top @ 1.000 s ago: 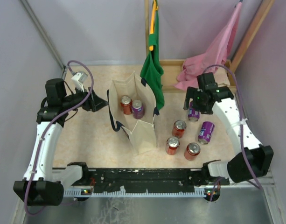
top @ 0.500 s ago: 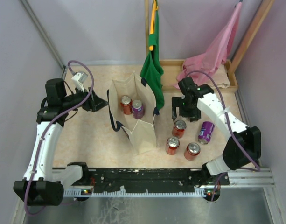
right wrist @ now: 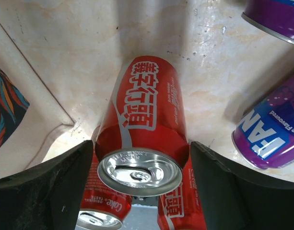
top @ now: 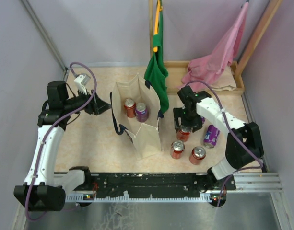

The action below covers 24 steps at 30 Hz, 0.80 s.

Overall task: Place the beverage into the canvas bag
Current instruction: Pick up the drink from the center of the board.

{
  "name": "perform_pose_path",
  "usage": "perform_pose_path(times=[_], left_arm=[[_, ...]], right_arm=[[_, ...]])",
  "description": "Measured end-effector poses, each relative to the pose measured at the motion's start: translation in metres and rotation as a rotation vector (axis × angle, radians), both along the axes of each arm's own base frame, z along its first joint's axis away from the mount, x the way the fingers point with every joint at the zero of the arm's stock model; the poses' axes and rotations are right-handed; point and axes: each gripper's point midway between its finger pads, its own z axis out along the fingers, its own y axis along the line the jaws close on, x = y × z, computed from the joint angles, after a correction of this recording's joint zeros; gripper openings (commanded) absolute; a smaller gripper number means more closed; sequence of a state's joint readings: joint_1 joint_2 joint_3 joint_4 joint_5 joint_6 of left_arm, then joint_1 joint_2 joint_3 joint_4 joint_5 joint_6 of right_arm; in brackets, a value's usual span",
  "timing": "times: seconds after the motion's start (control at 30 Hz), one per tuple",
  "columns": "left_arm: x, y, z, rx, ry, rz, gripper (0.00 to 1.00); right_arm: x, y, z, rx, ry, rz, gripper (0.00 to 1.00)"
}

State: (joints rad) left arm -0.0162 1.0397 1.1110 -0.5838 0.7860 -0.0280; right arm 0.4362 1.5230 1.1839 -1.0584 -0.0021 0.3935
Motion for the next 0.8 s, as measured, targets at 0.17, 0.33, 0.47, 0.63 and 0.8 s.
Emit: perform_pose_path(times=[0.17, 0.33, 0.47, 0.63, 0.8], left_arm=[[0.0, 0.0, 0.0, 0.0, 0.0, 0.0, 0.7], [0.0, 0.0, 0.0, 0.0, 0.0, 0.0, 0.7], [0.001, 0.0, -0.001, 0.001, 0.004, 0.0, 0.7], [0.002, 0.0, -0.003, 0.002, 0.008, 0.0, 0.7], [0.002, 0.0, -0.004, 0.002, 0.012, 0.0, 0.7]], right_arm=[[0.001, 0.003, -0.003, -0.002, 0.001, 0.01, 0.2], [0.001, 0.004, -0.001, -0.004, -0.002, 0.008, 0.0], [0.01, 0.002, 0.03, -0.024, -0.036, -0.001, 0.0], [0.056, 0.014, 0.132, 0.044, -0.297, -0.022, 0.0], [0.082, 0.03, 0.246, 0.206, -0.61, -0.023, 0.0]])
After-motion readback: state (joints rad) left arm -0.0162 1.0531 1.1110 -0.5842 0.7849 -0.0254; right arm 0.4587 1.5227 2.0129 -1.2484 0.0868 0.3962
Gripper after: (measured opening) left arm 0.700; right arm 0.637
